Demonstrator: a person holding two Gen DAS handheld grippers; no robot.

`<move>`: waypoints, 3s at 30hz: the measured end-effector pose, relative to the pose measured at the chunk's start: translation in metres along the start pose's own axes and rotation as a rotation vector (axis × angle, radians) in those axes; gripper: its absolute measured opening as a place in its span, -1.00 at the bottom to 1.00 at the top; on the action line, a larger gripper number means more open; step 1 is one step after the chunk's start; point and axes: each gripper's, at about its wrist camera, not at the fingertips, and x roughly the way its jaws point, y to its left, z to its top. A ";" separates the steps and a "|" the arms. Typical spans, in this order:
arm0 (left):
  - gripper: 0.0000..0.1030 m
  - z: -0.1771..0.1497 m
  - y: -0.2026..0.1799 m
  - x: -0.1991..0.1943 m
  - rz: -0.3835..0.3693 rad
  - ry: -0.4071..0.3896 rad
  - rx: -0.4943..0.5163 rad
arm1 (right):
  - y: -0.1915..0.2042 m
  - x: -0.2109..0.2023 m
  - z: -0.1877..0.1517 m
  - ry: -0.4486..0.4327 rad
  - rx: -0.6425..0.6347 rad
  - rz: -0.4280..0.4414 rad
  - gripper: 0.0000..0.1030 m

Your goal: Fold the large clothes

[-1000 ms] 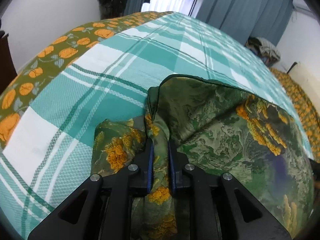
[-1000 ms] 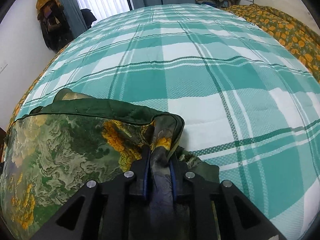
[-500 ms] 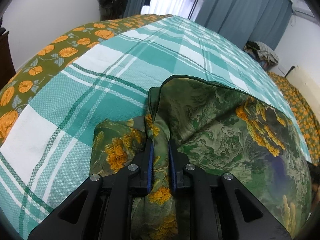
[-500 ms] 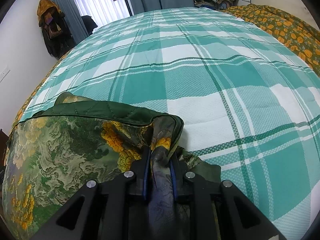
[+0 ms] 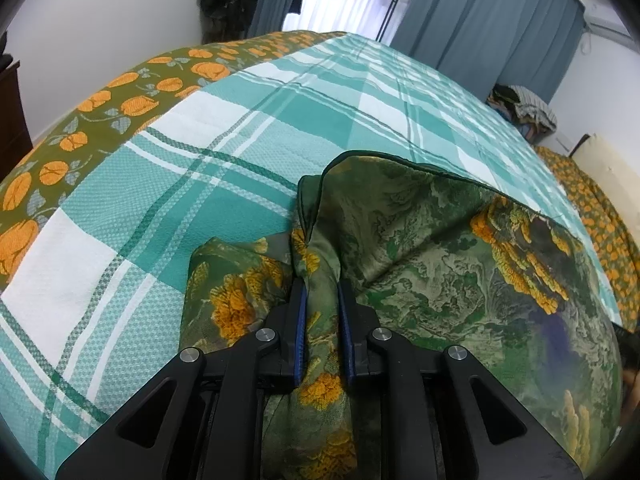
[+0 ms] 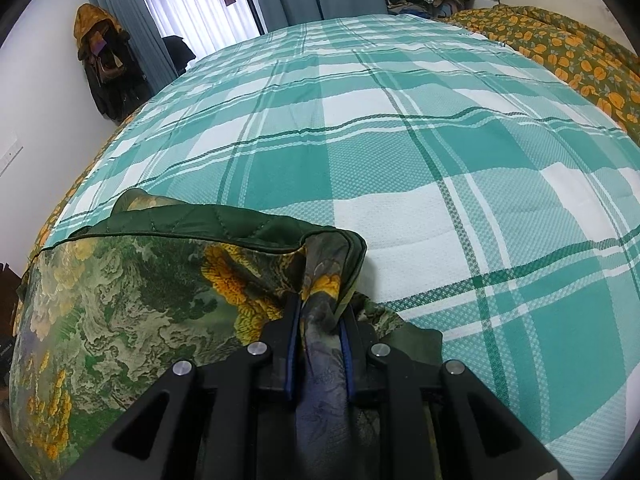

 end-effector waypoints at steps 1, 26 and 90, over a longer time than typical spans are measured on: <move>-0.67 -0.001 0.000 -0.001 -0.002 -0.002 -0.002 | -0.001 -0.001 0.000 -0.002 0.005 0.004 -0.65; 0.81 0.014 -0.190 -0.100 -0.206 -0.090 0.322 | 0.041 -0.141 -0.065 -0.103 -0.135 0.140 0.16; 0.94 -0.094 -0.248 -0.034 0.000 0.234 0.604 | 0.058 -0.113 -0.124 -0.154 -0.220 0.086 0.30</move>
